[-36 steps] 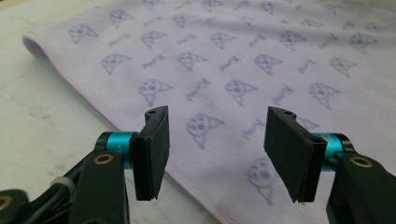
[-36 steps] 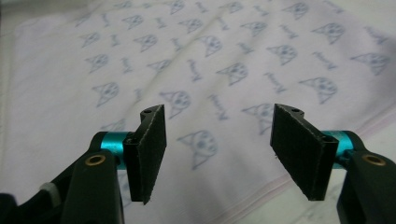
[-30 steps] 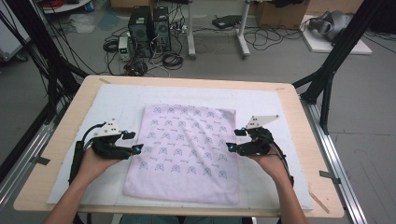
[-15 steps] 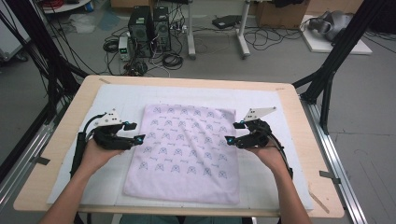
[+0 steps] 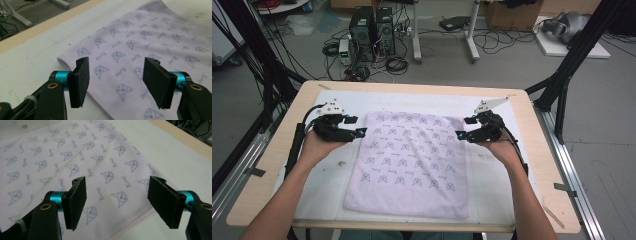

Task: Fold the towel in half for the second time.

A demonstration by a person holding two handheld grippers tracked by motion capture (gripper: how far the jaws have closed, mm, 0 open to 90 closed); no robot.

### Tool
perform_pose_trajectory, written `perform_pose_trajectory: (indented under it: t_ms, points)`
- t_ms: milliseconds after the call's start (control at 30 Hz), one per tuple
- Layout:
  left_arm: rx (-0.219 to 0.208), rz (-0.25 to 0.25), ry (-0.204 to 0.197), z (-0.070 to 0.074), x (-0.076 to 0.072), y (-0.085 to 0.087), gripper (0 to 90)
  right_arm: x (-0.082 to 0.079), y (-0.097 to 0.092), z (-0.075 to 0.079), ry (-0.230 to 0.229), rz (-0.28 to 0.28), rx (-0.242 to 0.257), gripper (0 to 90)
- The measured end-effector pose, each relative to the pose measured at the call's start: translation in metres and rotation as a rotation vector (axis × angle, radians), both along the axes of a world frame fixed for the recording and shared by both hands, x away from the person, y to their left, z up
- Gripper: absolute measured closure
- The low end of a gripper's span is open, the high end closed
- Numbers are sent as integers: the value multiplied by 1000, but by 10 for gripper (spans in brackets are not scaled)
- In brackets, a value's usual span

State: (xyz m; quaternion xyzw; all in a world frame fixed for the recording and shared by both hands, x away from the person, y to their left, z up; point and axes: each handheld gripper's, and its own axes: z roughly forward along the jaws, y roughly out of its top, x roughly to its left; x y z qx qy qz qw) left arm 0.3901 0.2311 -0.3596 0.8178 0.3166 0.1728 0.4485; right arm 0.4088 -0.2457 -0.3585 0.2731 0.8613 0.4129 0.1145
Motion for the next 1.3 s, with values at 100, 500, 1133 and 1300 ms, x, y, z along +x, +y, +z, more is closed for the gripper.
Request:
perform_pose_trajectory:
  t_ms: [100, 500, 1133, 1300]
  points:
    - [31, 34, 3, 1, 18, 0, 391, 14, 0, 0, 10, -19, -10, 311]
    - [-5, 159, 62, -37, 60, 3, 426, 49, -10, -36, 80, -141, -36, 311]
    - [65, 241, 157, -84, 77, -13, 529, 56, -12, -82, 114, -278, -87, 381]
    - [58, 210, 160, -84, 74, -15, 685, 52, -3, -83, 107, -250, -69, 546]
